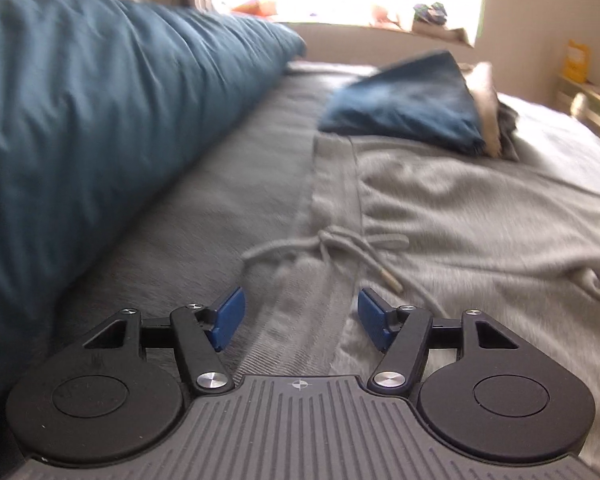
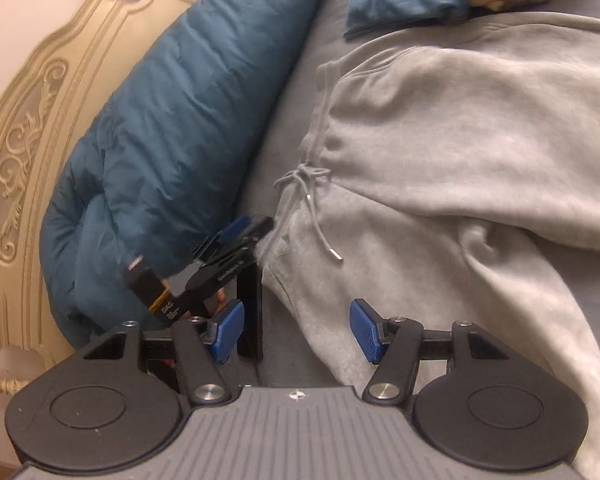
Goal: Fold clothes
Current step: 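Position both open tools along the waistband edge of the sweatpants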
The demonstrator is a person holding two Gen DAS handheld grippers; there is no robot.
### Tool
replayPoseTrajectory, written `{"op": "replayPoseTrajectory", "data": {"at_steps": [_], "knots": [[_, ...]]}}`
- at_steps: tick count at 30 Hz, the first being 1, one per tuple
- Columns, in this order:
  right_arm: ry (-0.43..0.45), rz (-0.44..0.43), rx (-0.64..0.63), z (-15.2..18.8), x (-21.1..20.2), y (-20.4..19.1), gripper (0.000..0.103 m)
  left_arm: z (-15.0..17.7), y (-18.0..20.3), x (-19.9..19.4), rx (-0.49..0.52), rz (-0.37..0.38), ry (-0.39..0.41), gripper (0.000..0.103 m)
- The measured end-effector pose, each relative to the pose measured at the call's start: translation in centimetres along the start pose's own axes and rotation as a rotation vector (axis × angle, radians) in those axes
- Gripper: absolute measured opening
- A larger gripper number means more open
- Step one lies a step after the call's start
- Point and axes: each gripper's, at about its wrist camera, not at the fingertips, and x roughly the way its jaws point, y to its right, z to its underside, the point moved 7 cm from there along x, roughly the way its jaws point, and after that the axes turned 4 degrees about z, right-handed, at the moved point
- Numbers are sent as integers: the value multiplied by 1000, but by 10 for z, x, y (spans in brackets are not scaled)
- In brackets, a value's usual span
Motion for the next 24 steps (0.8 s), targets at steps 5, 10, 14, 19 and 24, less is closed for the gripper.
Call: {"op": "replayPoseTrajectory", "data": {"at_steps": [5, 10, 14, 19, 24], "knots": [[-44, 6, -42, -2, 35, -3, 62, 8, -6, 19, -21, 76, -57, 63], [-59, 5, -8, -3, 58, 10, 62, 7, -11, 24, -57, 141, -59, 62], [-76, 10, -8, -7, 73, 18, 62, 5, -15, 28, -95, 190, -63, 60], [-97, 6, -1, -12, 87, 28, 62, -2, -22, 31, -163, 257, -60, 60], [-126, -7, 23, -15, 101, 38, 62, -4, -33, 44, -269, 335, -93, 59]]}}
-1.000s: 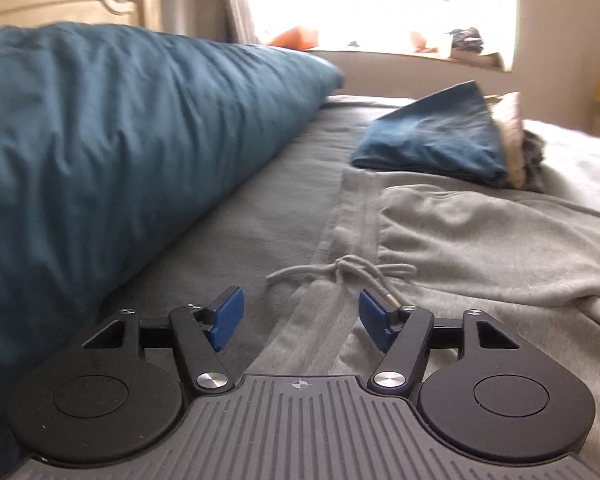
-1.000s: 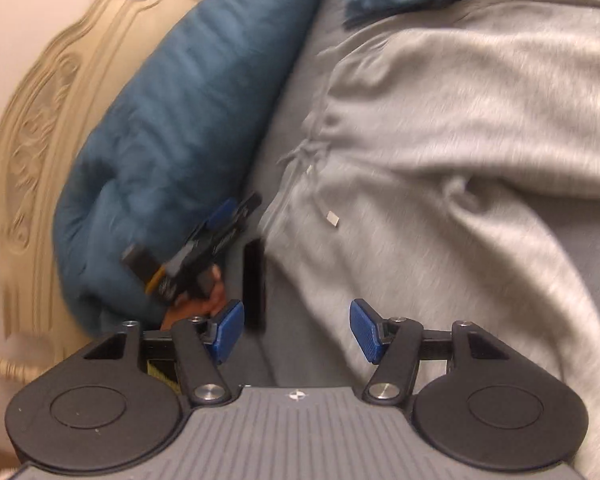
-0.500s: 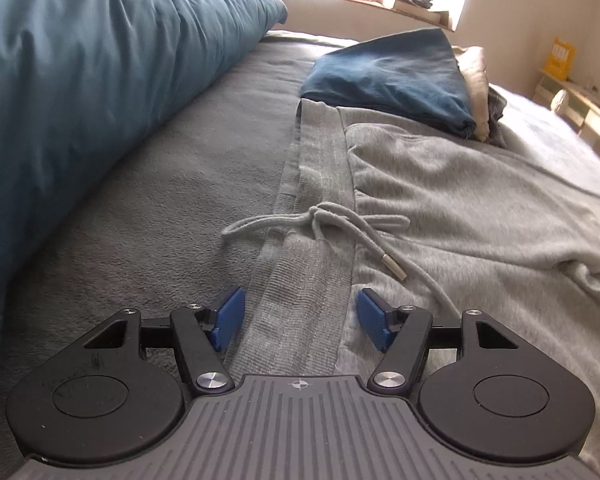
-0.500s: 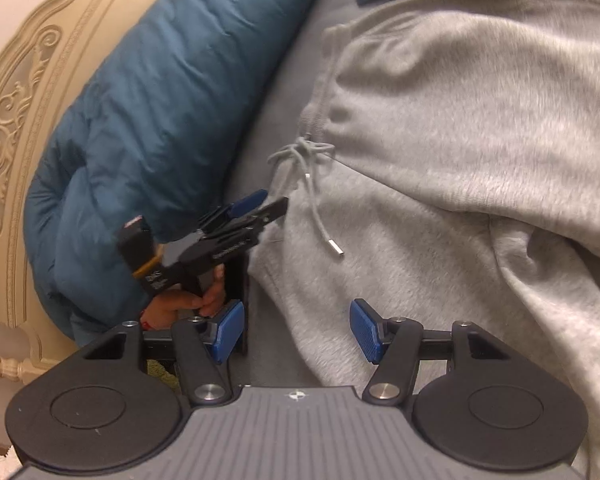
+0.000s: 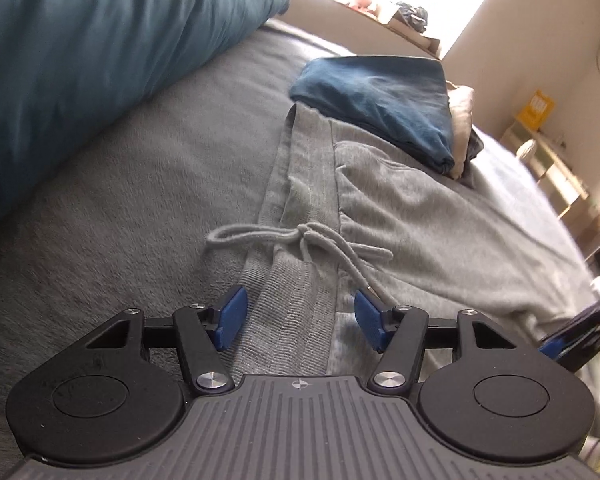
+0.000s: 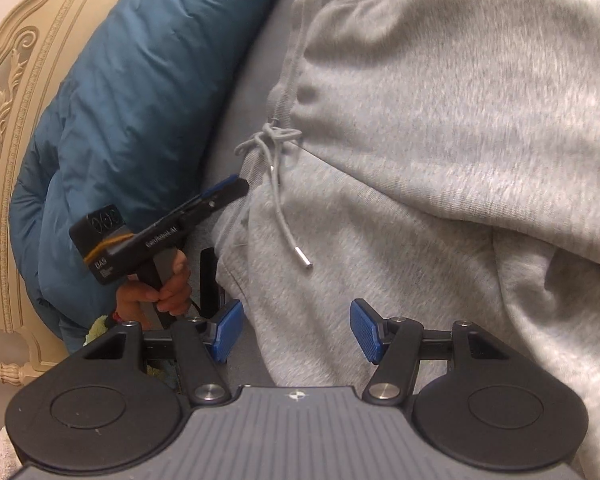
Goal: Fold clothes
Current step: 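Position both open tools along the waistband edge of the sweatpants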
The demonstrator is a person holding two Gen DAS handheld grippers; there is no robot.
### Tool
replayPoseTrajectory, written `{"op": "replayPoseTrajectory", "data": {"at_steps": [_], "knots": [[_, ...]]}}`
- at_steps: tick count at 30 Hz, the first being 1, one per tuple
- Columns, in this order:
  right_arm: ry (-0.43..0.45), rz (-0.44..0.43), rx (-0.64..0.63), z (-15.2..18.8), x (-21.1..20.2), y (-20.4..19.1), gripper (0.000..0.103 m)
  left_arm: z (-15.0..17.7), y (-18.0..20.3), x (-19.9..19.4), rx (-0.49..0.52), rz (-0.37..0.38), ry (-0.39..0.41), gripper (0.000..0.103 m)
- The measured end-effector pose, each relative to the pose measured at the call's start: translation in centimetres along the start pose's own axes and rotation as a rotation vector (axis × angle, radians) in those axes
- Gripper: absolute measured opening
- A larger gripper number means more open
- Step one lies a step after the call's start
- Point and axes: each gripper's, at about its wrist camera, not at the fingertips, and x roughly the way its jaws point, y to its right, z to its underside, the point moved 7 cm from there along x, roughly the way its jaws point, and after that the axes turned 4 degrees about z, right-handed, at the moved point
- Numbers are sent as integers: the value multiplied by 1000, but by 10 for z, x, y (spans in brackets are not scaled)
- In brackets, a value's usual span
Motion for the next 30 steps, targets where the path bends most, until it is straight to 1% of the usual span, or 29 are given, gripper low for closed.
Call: {"op": "replayPoseTrajectory", "data": {"at_steps": [4, 5, 6, 10, 13, 16, 19, 20, 22, 24, 27, 28, 29, 30], "knots": [[-12, -2, -4, -3, 5, 4, 62, -4, -11, -1, -103, 70, -9, 58], [-14, -3, -7, -4, 5, 4, 62, -4, -14, -3, -123, 89, -18, 55], [-14, -4, -10, -6, 5, 5, 62, -3, -16, -4, -136, 108, -28, 53], [-6, -3, -30, -18, 3, 3, 62, 2, -21, -11, -158, 170, -61, 52], [5, -3, -56, -33, 4, -5, 62, 1, -26, -12, -220, 228, -42, 51], [22, 1, -101, -52, 8, -20, 62, -3, -30, -13, -295, 305, 13, 50], [47, 14, -152, -75, 14, -39, 62, -3, -28, -9, -308, 336, 9, 50], [57, 21, -162, -83, 17, -44, 62, -2, -27, -7, -293, 330, -5, 50], [78, 37, -176, -102, 24, -55, 62, -1, -25, -4, -276, 324, -26, 50], [92, 64, -184, -122, 34, -64, 63, -2, -24, -5, -288, 346, -20, 50], [88, 158, -174, -149, 54, -71, 63, -6, -20, -12, -314, 429, 30, 49], [83, 189, -165, -157, 61, -73, 63, -7, -18, -14, -310, 443, 45, 49], [80, 213, -157, -164, 68, -74, 63, -6, -16, -13, -301, 440, 51, 49], [70, 234, -153, -170, 76, -76, 63, -4, -16, -12, -288, 420, 48, 49]]}}
